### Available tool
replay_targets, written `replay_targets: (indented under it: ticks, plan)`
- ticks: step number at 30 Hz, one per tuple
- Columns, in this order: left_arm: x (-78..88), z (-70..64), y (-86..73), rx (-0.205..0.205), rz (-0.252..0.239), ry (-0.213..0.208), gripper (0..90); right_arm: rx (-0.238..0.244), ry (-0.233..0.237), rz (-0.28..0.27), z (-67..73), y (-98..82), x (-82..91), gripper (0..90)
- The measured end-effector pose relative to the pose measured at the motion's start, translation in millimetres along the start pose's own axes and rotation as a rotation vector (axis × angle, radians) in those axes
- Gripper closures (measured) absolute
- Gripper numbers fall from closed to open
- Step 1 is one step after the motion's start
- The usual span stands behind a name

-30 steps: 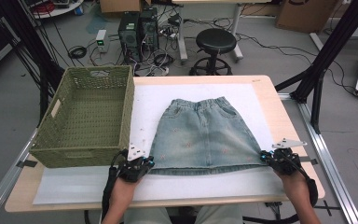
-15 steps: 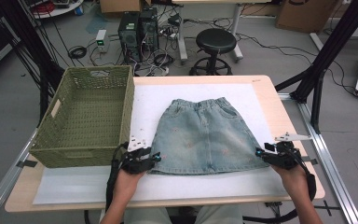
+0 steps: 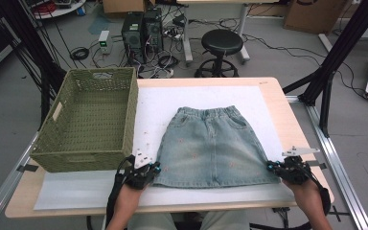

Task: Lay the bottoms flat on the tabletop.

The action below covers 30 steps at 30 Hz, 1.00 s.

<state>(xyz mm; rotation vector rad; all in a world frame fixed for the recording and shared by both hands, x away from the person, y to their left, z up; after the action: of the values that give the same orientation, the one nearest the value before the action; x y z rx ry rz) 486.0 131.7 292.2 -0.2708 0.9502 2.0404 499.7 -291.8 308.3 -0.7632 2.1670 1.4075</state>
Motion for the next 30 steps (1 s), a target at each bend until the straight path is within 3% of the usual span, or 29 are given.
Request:
replay_targets:
  ticks: [1, 4, 6, 7, 8, 9, 10, 14, 16, 19, 21, 22, 23, 27, 29, 30]
  plan:
    - [3.5, -3.9, -3.7, -0.005, -0.001, -0.008, 88.1, 0.010, 0.024, 0.002, 5.0, -9.3, 10.4, 88.7]
    - [12.8, -14.3, -12.2, -0.004, 0.001, -0.042, 88.0, 0.023, 0.048, 0.005, 9.0, -16.6, 18.6, 88.6]
    - [14.5, -14.7, -9.9, 0.005, -0.010, -0.063, 86.8, 0.027, 0.063, -0.009, 10.3, -17.8, 24.5, 86.6]
    - [13.6, -12.9, -5.9, 0.016, -0.012, -0.073, 84.8, 0.021, 0.064, -0.026, 9.2, -15.0, 25.9, 83.6]
    - [11.7, -10.4, -0.5, 0.030, -0.022, -0.086, 69.1, -0.009, 0.059, -0.057, 6.2, -5.0, 26.5, 75.6]
    - [8.9, -7.2, 6.0, 0.043, -0.039, -0.091, 63.3, -0.020, 0.057, -0.071, 5.1, 1.3, 25.5, 71.9]
    - [5.4, -3.8, 12.8, 0.048, -0.053, -0.089, 63.3, -0.020, 0.057, -0.071, 5.1, 1.3, 25.5, 71.9]
    - [-12.1, 9.7, 41.4, 0.044, -0.083, -0.084, 52.7, -0.007, 0.020, -0.098, 5.5, 34.7, 5.9, 58.5]
    - [-22.2, 17.9, 54.4, 0.031, -0.080, -0.060, 51.6, -0.003, 0.004, -0.101, 5.4, 40.9, 0.0, 58.0]
    - [-37.3, 28.7, 67.1, 0.049, -0.089, -0.038, 51.8, -0.014, -0.037, -0.078, 2.8, 54.6, -20.5, 58.1]
    - [-48.1, 33.0, 66.5, 0.075, -0.045, -0.029, 53.1, -0.012, -0.047, -0.046, 2.0, 57.5, -34.3, 59.6]
    - [-52.8, 33.4, 64.8, 0.085, -0.029, -0.035, 58.6, 0.010, -0.052, -0.010, 3.3, 55.8, -45.0, 63.4]
    - [-56.5, 33.8, 62.1, 0.080, -0.007, -0.027, 58.6, 0.010, -0.052, -0.010, 3.3, 55.8, -45.0, 63.4]
    - [-62.5, 33.0, 55.1, 0.030, 0.014, 0.017, 74.3, 0.031, -0.054, -0.018, 3.5, 52.8, -46.3, 82.9]
    - [-60.9, 30.1, 54.1, 0.013, 0.016, 0.020, 84.5, 0.044, -0.067, -0.019, 6.0, 51.1, -43.6, 86.3]
    - [-59.2, 28.8, 53.2, 0.003, 0.021, 0.024, 84.8, 0.042, -0.066, -0.022, 6.5, 50.8, -42.2, 86.5]
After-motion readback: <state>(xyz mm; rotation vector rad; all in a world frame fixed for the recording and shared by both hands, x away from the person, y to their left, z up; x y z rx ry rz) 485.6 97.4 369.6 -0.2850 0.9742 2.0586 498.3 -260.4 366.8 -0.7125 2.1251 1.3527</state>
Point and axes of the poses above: each handheld gripper's, and its own axes: x roughly backward along the jaws, y roughly out of its top, z roughly to its left, the point moved 7 cm from there along -x, roughly forward along the jaws, and after that the axes turned 12 degrees about -y, right-handed, at the moved point
